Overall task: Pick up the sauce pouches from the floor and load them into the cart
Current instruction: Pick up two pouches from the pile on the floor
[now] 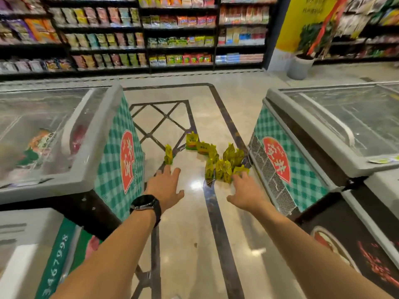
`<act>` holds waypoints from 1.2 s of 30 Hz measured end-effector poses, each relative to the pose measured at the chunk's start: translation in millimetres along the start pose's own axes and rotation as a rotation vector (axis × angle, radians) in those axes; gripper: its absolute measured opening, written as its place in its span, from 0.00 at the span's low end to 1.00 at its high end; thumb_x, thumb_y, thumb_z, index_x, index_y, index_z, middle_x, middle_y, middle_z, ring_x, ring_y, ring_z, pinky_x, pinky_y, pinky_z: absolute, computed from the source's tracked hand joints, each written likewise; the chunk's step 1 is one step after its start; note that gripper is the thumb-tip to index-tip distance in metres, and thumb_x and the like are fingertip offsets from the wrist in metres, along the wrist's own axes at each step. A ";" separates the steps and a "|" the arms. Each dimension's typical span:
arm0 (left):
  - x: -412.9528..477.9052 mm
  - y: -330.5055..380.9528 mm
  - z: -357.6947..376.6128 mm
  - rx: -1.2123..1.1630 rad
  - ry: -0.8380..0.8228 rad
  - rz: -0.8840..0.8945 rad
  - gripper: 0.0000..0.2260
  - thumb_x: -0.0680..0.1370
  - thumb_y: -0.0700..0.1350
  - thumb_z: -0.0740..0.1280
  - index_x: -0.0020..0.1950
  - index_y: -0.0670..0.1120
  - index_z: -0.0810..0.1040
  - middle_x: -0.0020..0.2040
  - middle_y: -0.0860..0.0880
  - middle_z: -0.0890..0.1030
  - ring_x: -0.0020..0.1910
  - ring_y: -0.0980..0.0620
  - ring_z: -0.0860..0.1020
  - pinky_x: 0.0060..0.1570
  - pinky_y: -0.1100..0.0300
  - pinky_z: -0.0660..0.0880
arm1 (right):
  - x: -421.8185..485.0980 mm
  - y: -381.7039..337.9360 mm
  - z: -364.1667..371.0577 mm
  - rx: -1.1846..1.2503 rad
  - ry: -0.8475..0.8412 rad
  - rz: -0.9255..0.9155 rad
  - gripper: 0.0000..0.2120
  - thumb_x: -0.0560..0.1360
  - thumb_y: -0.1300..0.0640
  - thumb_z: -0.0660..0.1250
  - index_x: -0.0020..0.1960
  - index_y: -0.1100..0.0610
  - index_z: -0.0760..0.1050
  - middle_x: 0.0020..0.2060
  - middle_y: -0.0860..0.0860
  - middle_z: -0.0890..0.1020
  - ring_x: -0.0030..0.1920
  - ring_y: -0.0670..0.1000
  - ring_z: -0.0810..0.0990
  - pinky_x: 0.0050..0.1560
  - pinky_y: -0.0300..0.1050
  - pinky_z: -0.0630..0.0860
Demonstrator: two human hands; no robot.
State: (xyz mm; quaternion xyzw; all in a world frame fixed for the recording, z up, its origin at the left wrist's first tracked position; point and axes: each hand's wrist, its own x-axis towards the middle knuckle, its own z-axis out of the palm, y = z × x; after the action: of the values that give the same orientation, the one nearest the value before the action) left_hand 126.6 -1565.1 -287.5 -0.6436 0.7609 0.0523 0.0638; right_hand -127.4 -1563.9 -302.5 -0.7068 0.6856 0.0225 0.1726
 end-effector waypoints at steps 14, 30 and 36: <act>279.2 -76.4 -19.3 0.063 -0.095 0.045 0.28 0.78 0.61 0.62 0.73 0.49 0.61 0.68 0.44 0.67 0.61 0.42 0.73 0.50 0.48 0.78 | 268.3 -1.0 -38.4 0.000 -0.079 0.128 0.32 0.72 0.46 0.70 0.71 0.56 0.63 0.65 0.58 0.67 0.66 0.62 0.69 0.59 0.54 0.72; 602.3 -104.9 -9.8 0.101 -0.177 0.131 0.27 0.79 0.62 0.60 0.73 0.48 0.63 0.67 0.44 0.69 0.63 0.42 0.73 0.54 0.48 0.75 | 540.1 10.5 -52.8 0.172 -0.181 0.304 0.33 0.75 0.45 0.66 0.75 0.54 0.59 0.69 0.57 0.64 0.69 0.60 0.65 0.63 0.56 0.71; 733.9 -107.3 79.8 0.082 -0.204 0.230 0.29 0.79 0.62 0.60 0.76 0.50 0.60 0.70 0.45 0.69 0.65 0.42 0.73 0.55 0.49 0.75 | 642.1 36.1 26.2 0.187 -0.239 0.442 0.28 0.75 0.42 0.65 0.70 0.53 0.64 0.63 0.55 0.69 0.65 0.59 0.70 0.54 0.52 0.73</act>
State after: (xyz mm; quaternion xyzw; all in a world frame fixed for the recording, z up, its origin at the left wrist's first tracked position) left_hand 114.8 -2283.9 -486.5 -0.5404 0.8207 0.0932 0.1608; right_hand -119.6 -2174.1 -507.2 -0.5134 0.7971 0.0794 0.3079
